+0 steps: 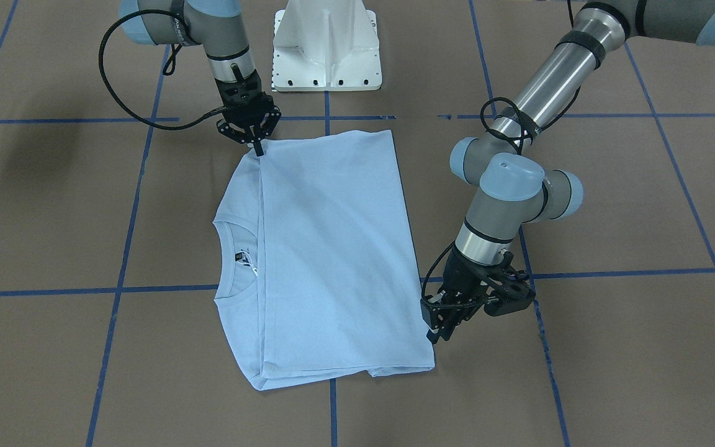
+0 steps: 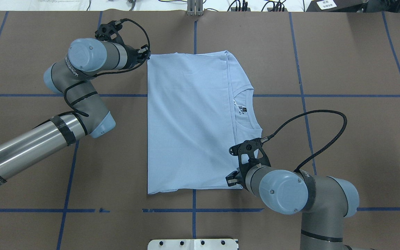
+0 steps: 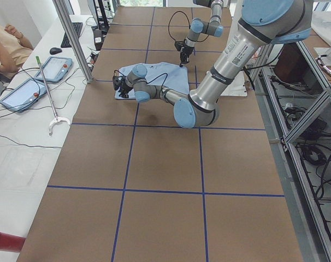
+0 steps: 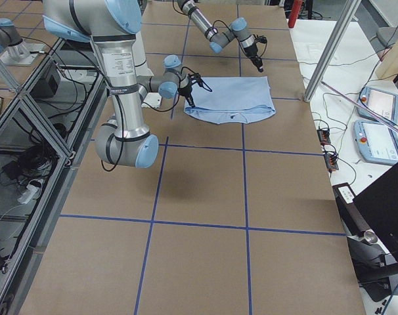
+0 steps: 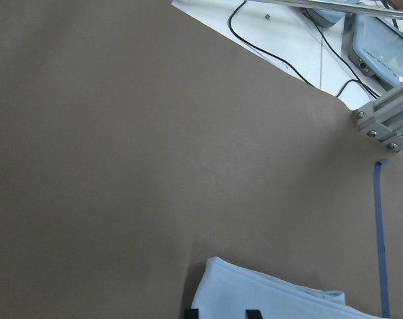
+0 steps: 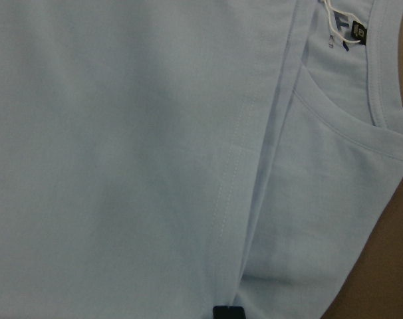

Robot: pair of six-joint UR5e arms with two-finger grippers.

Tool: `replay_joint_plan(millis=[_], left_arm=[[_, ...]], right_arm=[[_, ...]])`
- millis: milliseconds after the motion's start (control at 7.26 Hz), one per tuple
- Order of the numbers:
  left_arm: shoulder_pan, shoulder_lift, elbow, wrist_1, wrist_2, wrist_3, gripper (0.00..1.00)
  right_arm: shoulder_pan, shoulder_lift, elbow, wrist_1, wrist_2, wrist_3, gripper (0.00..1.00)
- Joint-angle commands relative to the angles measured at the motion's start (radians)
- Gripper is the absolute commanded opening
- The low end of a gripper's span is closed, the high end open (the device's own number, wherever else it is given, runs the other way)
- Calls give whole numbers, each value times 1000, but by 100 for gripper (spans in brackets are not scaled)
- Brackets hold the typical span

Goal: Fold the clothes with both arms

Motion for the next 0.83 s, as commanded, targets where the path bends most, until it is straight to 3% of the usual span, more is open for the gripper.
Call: replay_joint_plan(millis=[0, 138, 276, 689], left_arm=[[0, 0, 0, 0, 0, -1, 35], [0, 0, 0, 0, 0, -1, 35], [0, 0, 0, 2, 0, -1, 35], [13, 0, -8, 11, 0, -1, 35]], right_arm=[[1, 6, 1, -2, 1, 3, 56], [5, 7, 8, -2, 1, 5, 72], [5, 0, 14, -2, 1, 58, 76], [-4, 10, 16, 0, 0, 575, 83]])
